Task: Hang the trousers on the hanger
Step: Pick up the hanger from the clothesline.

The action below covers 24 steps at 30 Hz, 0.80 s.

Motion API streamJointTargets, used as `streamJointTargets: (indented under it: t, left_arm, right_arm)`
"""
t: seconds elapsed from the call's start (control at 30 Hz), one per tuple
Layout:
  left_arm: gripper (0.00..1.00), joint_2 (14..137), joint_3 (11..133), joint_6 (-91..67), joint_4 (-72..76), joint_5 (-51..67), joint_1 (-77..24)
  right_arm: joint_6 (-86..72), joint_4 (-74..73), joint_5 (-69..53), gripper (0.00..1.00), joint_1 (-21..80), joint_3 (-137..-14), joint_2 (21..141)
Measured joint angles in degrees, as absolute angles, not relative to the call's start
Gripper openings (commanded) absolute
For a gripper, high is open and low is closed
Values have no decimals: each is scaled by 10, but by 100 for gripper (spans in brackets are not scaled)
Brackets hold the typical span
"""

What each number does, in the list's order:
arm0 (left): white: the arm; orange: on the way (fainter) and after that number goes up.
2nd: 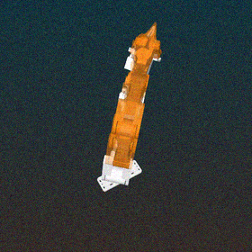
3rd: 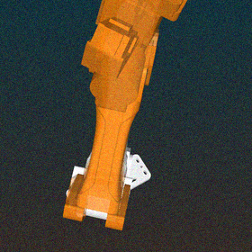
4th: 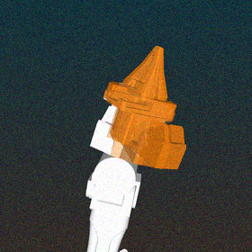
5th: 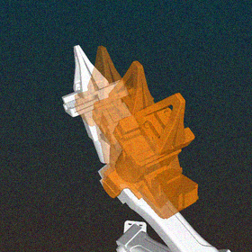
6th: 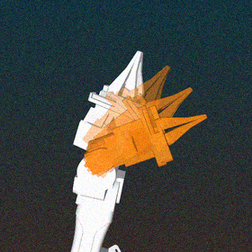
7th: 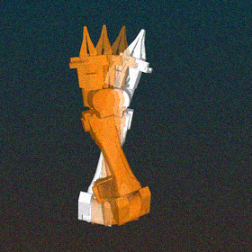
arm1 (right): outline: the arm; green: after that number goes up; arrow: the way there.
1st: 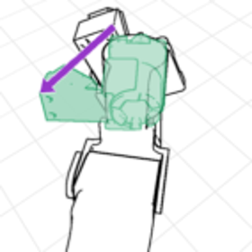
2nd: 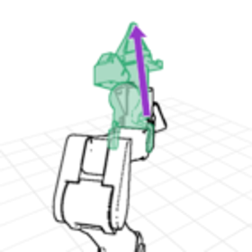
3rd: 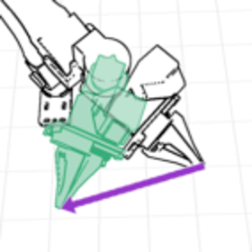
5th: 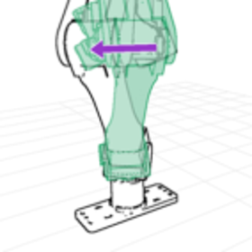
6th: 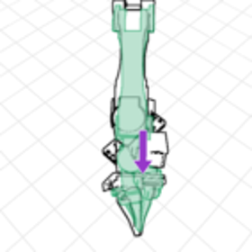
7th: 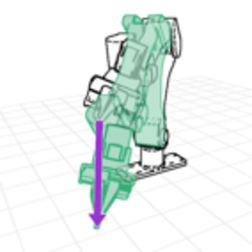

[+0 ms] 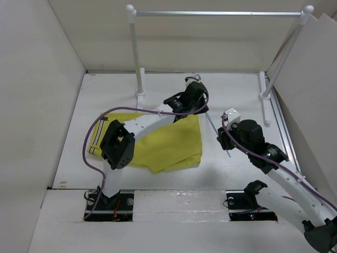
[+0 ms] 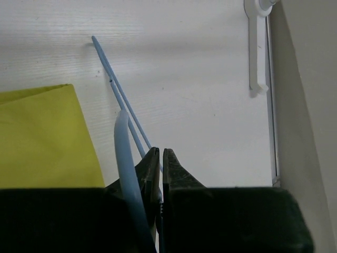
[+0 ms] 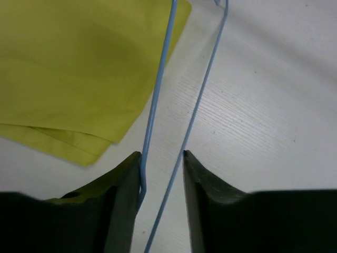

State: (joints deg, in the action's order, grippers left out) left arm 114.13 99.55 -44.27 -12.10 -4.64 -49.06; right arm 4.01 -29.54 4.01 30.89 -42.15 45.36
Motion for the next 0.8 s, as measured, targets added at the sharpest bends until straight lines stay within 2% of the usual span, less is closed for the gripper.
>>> streamJointTargets:
  t: [0.03, 0.1, 0.3, 0.6, 0.67, 0.73, 0.77, 0.8]
  left_arm:
    - [0, 1131, 986, -447, -118, -46, -491]
    - [0, 1116, 977, -455, -117, -46, -493]
    - [0, 1071, 921, -474, -80, -58, -515]
    - [0, 994, 763, -555, -2, -113, -565]
    - [0, 998, 748, -568, 6, -123, -571]
    - [0, 1005, 744, -579, 8, -139, -573]
    - [0, 1010, 744, -584, 11, -145, -572]
    - [0, 1014, 744, -590, 13, -153, -572]
  right_arm:
    - [39, -295, 37, 59, 309, -422, 444]
    - [36, -296, 31, 75, 308, -423, 438]
    - [66, -340, -48, 89, 251, -469, 471]
    - [146, -359, -329, 93, 175, -536, 571]
    - [159, -371, -375, 92, 178, -539, 586]
    - [168, -380, -402, 79, 182, -542, 590]
    - [168, -381, -408, 69, 182, -543, 587]
    - [166, -378, -411, 45, 180, -543, 582]
